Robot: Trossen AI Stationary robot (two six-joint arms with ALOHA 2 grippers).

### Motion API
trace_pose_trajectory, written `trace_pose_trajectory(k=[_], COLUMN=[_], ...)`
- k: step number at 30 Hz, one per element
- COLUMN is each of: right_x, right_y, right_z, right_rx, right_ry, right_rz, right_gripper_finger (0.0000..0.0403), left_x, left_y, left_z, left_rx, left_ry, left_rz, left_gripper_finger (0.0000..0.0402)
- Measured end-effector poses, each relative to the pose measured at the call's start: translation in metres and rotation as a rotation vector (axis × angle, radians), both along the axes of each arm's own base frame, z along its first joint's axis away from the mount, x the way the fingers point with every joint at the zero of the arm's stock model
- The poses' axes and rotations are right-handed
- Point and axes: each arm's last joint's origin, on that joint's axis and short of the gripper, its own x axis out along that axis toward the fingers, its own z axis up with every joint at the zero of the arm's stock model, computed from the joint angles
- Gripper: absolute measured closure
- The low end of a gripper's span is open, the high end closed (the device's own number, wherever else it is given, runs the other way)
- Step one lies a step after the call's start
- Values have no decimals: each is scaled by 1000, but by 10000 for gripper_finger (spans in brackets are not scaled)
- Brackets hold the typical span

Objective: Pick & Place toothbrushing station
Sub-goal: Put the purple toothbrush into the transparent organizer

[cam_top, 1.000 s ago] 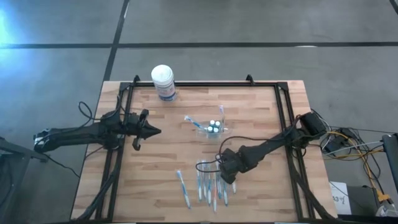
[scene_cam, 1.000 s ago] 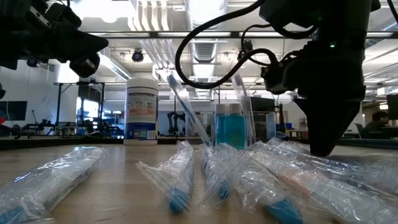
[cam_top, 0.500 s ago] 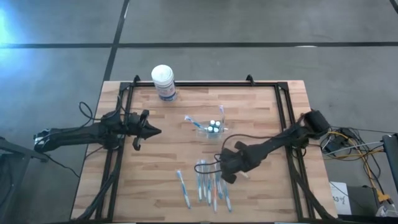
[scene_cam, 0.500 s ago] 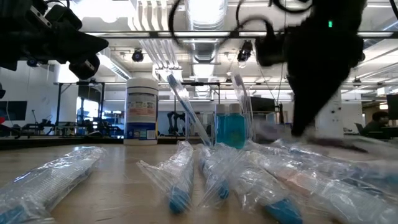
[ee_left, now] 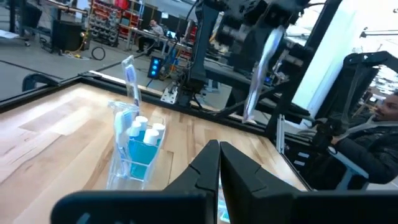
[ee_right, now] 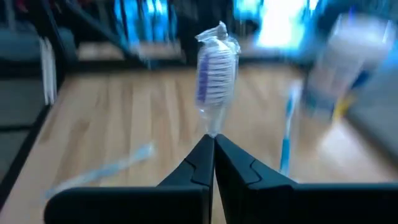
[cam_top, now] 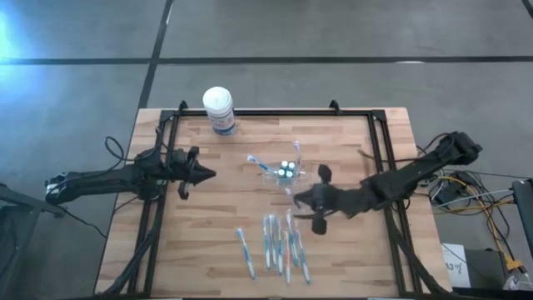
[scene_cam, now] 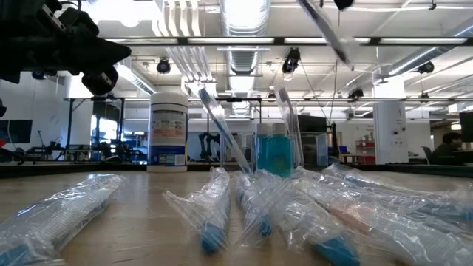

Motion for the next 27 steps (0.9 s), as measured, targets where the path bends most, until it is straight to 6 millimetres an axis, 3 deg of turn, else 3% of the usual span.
trace_pose_trajectory(k=[4,10,17,27], right_x=[-9,-15,-34,-49], right_y=[-14,-50,-84,-103], right_z=[-2,-47,-87,-121], right_rx=[-135,-205,-221,-183], right_ry=[-147,-294,-325,-292], right_rz=[12,-100,-328,-447], right_gripper_finger=[395,395,395,395], left_x=[0,0,0,0], left_y=[0,1,1,2], left_z=[0,0,0,0], left_rx=[-1,-3,-1,16], left_ry=[-1,-1,-1,5], left_rz=[16,20,22,74], left_gripper_finger=[385,390,390,392])
